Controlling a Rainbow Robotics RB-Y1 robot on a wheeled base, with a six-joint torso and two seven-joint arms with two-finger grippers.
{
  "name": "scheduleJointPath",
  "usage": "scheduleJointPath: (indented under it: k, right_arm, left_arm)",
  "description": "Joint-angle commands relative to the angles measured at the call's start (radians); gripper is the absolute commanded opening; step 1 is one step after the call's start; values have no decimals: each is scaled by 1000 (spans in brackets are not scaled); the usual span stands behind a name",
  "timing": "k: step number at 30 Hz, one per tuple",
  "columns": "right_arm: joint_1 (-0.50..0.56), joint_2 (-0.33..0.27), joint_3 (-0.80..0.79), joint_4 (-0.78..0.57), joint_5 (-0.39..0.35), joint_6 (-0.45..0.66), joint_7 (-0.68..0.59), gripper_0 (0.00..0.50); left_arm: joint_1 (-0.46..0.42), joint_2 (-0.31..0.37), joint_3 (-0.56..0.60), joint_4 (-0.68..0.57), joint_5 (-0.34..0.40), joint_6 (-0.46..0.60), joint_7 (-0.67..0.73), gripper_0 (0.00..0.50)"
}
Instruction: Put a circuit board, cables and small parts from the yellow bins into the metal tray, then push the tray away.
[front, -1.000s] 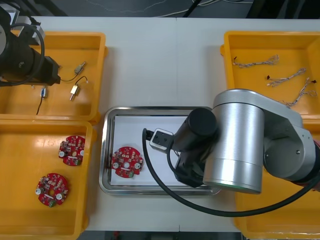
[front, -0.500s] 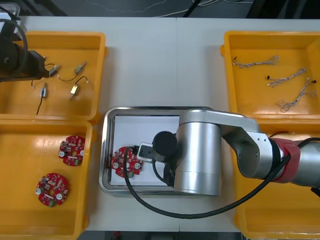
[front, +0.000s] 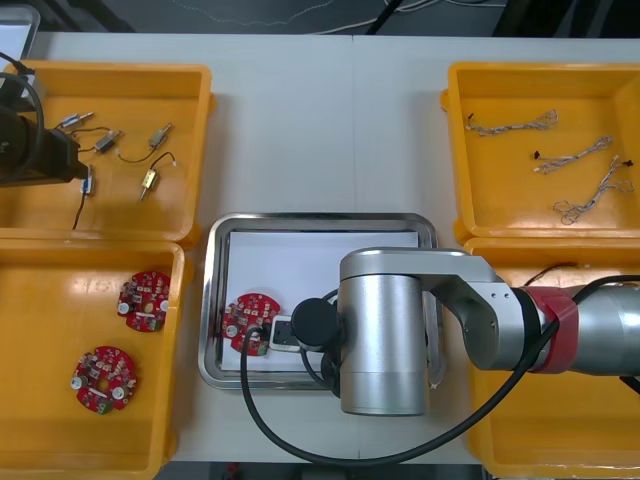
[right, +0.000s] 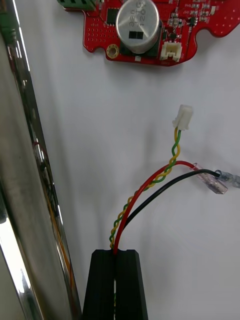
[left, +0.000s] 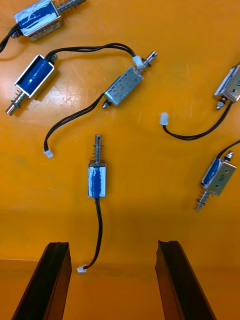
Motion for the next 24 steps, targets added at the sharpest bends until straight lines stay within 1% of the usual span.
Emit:
scheduleJointPath:
  k: [1, 4, 5, 6, 7, 9, 10, 11, 12, 13, 14, 15, 19, 22, 24]
  right_arm:
    - [-34, 34, 12, 20, -2, -18, 60, 0]
    - [-33, 43, 12, 40, 8, -23, 68, 2]
    - [-33, 48, 12, 46, 11, -23, 70, 20]
    - [-33, 49, 12, 52, 14, -23, 70, 51]
    - [-33, 51, 12, 54, 17, -23, 71, 70]
    - [-33, 52, 12, 56, 31, -23, 71, 246]
    - [-33, 52, 11, 54, 31, -23, 71, 296]
    - [-33, 52, 11, 56, 34, -23, 71, 382]
    - [-34, 52, 11, 54, 35, -23, 71, 435]
    - [-33, 52, 11, 54, 35, -23, 70, 456]
    - [-33, 52, 11, 56, 35, -19, 68, 488]
    - [-33, 52, 8, 56, 35, -16, 65, 500]
    - [-33, 51, -15, 54, 32, -4, 70, 500]
    - [-33, 52, -48, 54, 14, 11, 68, 500]
    - [-33, 54, -86, 48, -5, 46, 70, 500]
  left_arm:
    - [-20, 30, -6, 51, 8, -28, -90, 500]
    - [-52, 18, -33, 103, -3, -47, -98, 500]
    - [-61, 8, -38, 126, -11, -56, -99, 500]
    - [-72, -4, -38, 148, -17, -60, -106, 500]
    - [-78, -7, -38, 155, -20, -62, -109, 500]
    - [-105, -22, -43, 192, -32, -62, -119, 500]
    - [-112, -25, -44, 198, -35, -62, -122, 500]
    - [-129, -32, -52, 217, -41, -62, -127, 500]
    - [-142, -36, -61, 237, -49, -65, -132, 500]
    - [-148, -39, -64, 243, -52, -68, -132, 500]
    - [-159, -45, -69, 260, -58, -77, -136, 500]
    - [-168, -53, -70, 277, -64, -82, -141, 500]
    - [-196, -74, -70, 312, -77, -86, -155, 500]
    - [-202, -88, -70, 320, -89, -99, -164, 500]
    - [-204, -94, -70, 320, -100, -105, -173, 500]
